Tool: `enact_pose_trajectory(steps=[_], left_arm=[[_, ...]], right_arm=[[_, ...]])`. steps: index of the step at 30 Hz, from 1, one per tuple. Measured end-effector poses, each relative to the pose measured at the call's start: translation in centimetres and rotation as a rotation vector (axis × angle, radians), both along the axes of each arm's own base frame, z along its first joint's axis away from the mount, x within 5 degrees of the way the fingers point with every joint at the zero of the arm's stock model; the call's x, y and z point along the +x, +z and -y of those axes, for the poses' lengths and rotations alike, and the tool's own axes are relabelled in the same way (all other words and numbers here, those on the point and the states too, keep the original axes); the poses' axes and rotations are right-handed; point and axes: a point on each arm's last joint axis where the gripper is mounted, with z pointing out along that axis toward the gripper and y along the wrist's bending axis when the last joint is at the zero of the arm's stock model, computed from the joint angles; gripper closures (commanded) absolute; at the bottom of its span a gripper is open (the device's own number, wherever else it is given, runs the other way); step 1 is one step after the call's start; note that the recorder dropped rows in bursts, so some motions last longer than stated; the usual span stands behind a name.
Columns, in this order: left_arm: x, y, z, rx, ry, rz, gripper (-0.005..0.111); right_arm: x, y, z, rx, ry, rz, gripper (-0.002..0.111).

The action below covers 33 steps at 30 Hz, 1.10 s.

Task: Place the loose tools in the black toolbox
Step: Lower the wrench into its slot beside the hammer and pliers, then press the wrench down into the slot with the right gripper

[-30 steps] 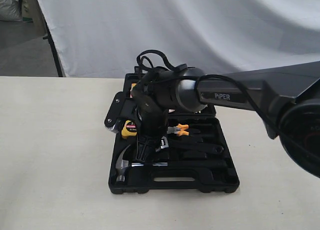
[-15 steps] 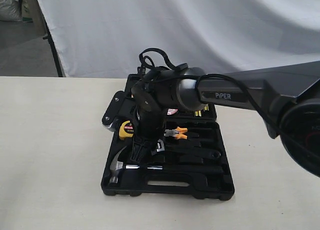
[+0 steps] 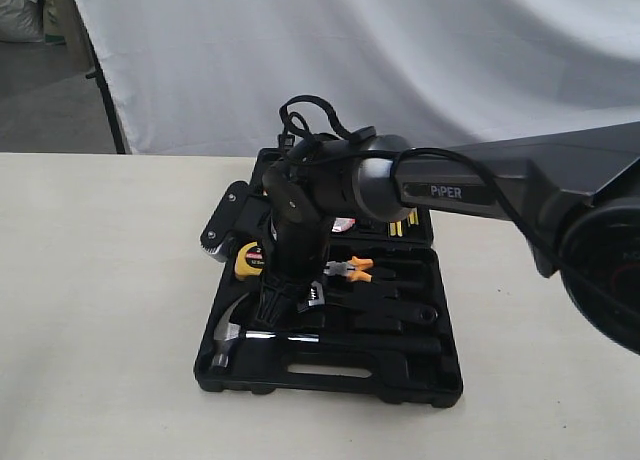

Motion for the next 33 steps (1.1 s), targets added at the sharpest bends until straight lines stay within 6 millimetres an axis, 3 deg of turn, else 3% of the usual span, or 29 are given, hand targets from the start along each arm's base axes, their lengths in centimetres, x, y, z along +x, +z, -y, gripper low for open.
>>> enact_pose_trajectory(steps=[5, 10, 14, 18, 24, 33], left_arm=[[0.0, 0.0, 0.0, 0.0, 0.0, 0.0, 0.106], [0.0, 0.0, 0.0, 0.0, 0.0, 0.0, 0.106], [0.0, 0.0, 0.0, 0.0, 0.0, 0.0, 0.106], [0.0, 0.0, 0.0, 0.0, 0.0, 0.0, 0.106], [0.0, 0.0, 0.0, 0.0, 0.0, 0.0, 0.106], [0.0, 0.0, 0.0, 0.0, 0.0, 0.0, 0.106]], right_arm=[[0.0, 0.0, 0.0, 0.002, -0.004, -0.001, 0.105], [0.0, 0.0, 0.0, 0.007, -0.017, -0.003, 0.064], [-0.1, 0.0, -0.2, 0.038, -0.067, -0.019, 0.04], [-0.2, 1.1, -0.5, 0.036, -0.1, -0.04, 0.04], [-0.2, 5.9, 0.3, 0.013, -0.106, 0.02, 0.04], [-0.1, 6.2, 1.5, -0.1, -0.114, 0.037, 0.04]])
